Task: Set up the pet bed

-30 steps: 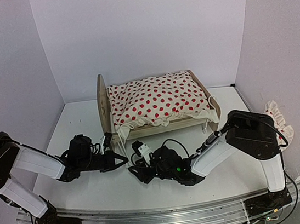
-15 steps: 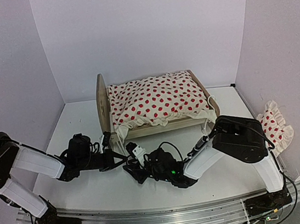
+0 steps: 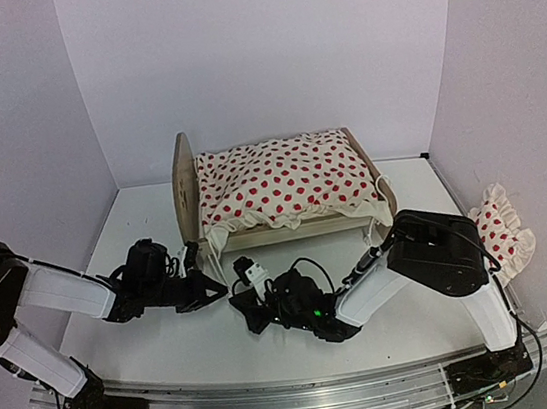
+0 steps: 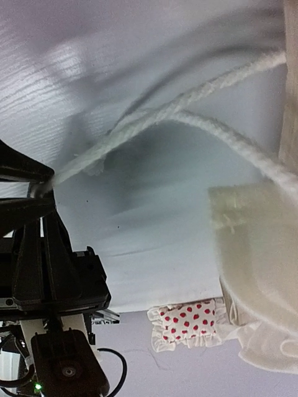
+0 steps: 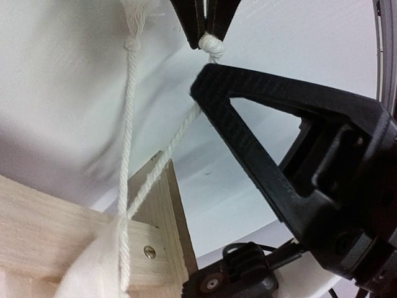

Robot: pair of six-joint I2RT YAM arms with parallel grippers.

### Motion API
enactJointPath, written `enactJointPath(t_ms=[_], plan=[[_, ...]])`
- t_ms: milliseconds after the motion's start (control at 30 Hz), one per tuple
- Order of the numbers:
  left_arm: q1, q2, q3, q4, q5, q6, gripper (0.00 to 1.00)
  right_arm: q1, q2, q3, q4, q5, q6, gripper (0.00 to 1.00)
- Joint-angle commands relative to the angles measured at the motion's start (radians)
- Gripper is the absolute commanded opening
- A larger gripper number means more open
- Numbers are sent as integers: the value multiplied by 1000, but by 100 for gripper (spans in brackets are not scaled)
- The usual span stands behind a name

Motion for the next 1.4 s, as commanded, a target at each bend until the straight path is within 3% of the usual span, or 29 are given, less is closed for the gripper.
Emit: enactJointPath(t_ms=[0,133,300,433,600,967,1167,1367], plan=[[46,-47,79,-275,-147,1,19,-17,-44,38,-111,5,78,0],[49,-90,183,-527,-213,102,27,-43,-49,47,-170,-3,201,0],[51,-170,289,-672,-176,277,26,-45,-25,135,-260,-52,233,0],[48,-202,301,-575,-156,297,32,-46,43,238,-283,-93,318,0],[45,-145,262,-410,-272,299,44,-44,102,324,-281,-126,433,0],[-10,-12,238,-199,-379,352,41,-28,45,240,-294,-78,520,0],[-15,13,188,-143,-490,325,32,-25,36,241,-272,-91,503,0],[-37,70,121,22,-529,345,33,-25,61,270,-258,-114,528,0]])
